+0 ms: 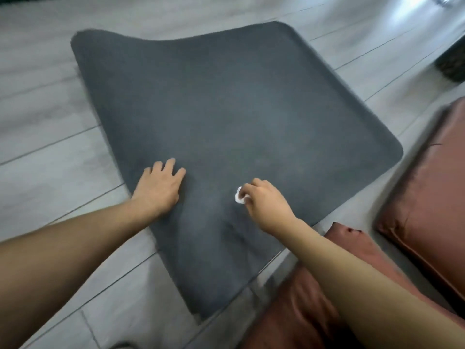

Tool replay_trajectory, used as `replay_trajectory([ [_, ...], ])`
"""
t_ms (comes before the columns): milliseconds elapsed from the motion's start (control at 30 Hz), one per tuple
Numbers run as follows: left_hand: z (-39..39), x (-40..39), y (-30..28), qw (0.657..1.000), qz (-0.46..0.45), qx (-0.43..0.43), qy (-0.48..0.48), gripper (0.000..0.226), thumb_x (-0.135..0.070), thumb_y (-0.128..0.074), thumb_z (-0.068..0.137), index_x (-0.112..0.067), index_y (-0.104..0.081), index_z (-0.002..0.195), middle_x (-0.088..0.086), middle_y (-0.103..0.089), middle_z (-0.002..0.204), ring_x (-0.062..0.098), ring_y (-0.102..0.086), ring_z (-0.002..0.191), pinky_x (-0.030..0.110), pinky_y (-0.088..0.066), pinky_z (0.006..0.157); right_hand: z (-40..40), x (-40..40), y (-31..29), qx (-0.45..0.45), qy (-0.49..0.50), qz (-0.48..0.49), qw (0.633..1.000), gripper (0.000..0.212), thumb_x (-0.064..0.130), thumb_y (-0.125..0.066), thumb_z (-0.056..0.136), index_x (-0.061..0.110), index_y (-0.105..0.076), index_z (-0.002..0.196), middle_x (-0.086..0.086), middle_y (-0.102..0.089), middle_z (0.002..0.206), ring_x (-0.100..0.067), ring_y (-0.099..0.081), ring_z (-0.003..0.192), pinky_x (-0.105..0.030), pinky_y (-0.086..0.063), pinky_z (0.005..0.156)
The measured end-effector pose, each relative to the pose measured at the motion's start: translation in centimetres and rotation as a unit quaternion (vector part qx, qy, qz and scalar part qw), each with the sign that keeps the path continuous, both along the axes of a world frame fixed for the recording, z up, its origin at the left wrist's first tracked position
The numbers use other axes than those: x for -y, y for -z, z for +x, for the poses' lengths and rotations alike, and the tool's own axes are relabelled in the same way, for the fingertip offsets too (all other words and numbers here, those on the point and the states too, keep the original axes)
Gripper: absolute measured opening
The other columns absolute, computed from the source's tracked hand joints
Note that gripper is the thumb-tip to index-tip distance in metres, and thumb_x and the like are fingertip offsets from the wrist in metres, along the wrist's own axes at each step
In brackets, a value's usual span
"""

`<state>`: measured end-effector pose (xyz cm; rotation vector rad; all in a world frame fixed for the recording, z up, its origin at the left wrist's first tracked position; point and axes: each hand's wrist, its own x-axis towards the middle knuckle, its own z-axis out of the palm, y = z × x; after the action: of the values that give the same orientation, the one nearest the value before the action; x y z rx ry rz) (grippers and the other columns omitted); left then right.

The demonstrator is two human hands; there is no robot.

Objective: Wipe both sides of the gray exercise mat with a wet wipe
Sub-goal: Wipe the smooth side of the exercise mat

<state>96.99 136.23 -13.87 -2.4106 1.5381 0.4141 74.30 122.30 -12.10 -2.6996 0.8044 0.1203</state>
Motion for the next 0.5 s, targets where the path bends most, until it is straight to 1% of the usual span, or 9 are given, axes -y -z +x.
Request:
replay_trajectory([
  [100, -2.1, 4.0, -1.1, 0.995, 0.035, -0.003, 0.094, 0.064, -0.029, -0.049, 0.098, -0.026, -0.023, 0.156, 0.014, -0.014, 0.165, 0.034, -0.033, 0.142, 0.045, -0.037, 0.109, -1.8, 7.1, 1.4, -0.026, 0.088, -0.047, 0.995, 0.02, 0.009, -0.05, 0.089, 0.016, -0.063, 0.104, -0.008, -0.056, 0.097, -0.033, -0.053, 0.087, -0.036, -0.036, 0.073],
  [200, -5.3, 8.8, -1.7, 0.986, 0.047, -0.005, 0.159, 0.065, -0.037, -0.043, 0.102, -0.028, -0.015, 0.159, 0.013, -0.008, 0.168, 0.034, -0.026, 0.148, 0.045, -0.037, 0.11, -3.6, 13.9, 2.0, -0.014, 0.149, -0.075, 0.986, 0.017, 0.008, -0.049, 0.09, 0.013, -0.059, 0.103, -0.01, -0.053, 0.097, -0.035, -0.052, 0.082, -0.038, -0.038, 0.071],
  [267, -7.3, 12.2, -1.7, 0.982, 0.055, -0.017, 0.178, 0.066, -0.044, -0.041, 0.103, -0.029, -0.011, 0.16, 0.012, -0.006, 0.169, 0.034, -0.021, 0.151, 0.047, -0.038, 0.111, -4.7, 17.9, 2.0, -0.008, 0.193, -0.061, 0.979, 0.016, 0.007, -0.046, 0.091, 0.01, -0.054, 0.104, -0.01, -0.047, 0.097, -0.035, -0.049, 0.073, -0.037, -0.036, 0.065],
  [333, -9.6, 15.8, -1.7, 0.984, 0.067, -0.048, 0.157, 0.07, -0.052, -0.039, 0.103, -0.033, -0.005, 0.161, 0.011, 0.0, 0.17, 0.035, -0.014, 0.153, 0.052, -0.036, 0.113, -6.0, 21.6, 2.0, 0.001, 0.241, -0.03, 0.97, 0.016, 0.006, -0.043, 0.093, 0.011, -0.05, 0.106, -0.007, -0.04, 0.099, -0.032, -0.043, 0.066, -0.035, -0.033, 0.06],
  [367, -10.8, 17.7, -1.4, 0.987, 0.072, -0.069, 0.129, 0.074, -0.056, -0.039, 0.102, -0.036, 0.0, 0.161, 0.011, 0.004, 0.17, 0.036, -0.01, 0.155, 0.055, -0.034, 0.115, -6.6, 23.4, 2.0, 0.009, 0.258, -0.017, 0.966, 0.016, 0.006, -0.043, 0.093, 0.012, -0.048, 0.107, -0.007, -0.038, 0.1, -0.031, -0.043, 0.066, -0.035, -0.033, 0.06],
  [433, -13.6, 21.3, -0.5, 0.986, 0.099, -0.119, 0.058, 0.085, -0.068, -0.042, 0.097, -0.044, 0.01, 0.159, 0.011, 0.015, 0.169, 0.04, 0.002, 0.156, 0.062, -0.028, 0.117, -8.0, 27.3, 2.1, 0.027, 0.269, -0.006, 0.963, 0.02, 0.003, -0.044, 0.091, 0.012, -0.047, 0.109, -0.007, -0.04, 0.105, -0.03, -0.043, 0.07, -0.035, -0.034, 0.063],
  [500, -16.5, 23.8, 0.7, 0.975, 0.148, -0.162, 0.004, 0.105, -0.083, -0.049, 0.083, -0.052, 0.023, 0.153, 0.015, 0.032, 0.164, 0.046, 0.017, 0.153, 0.07, -0.021, 0.117, -9.8, 31.5, 2.5, 0.032, 0.263, -0.007, 0.964, 0.024, 0.001, -0.043, 0.089, 0.012, -0.049, 0.109, -0.006, -0.043, 0.108, -0.03, -0.045, 0.079, -0.035, -0.036, 0.066],
])
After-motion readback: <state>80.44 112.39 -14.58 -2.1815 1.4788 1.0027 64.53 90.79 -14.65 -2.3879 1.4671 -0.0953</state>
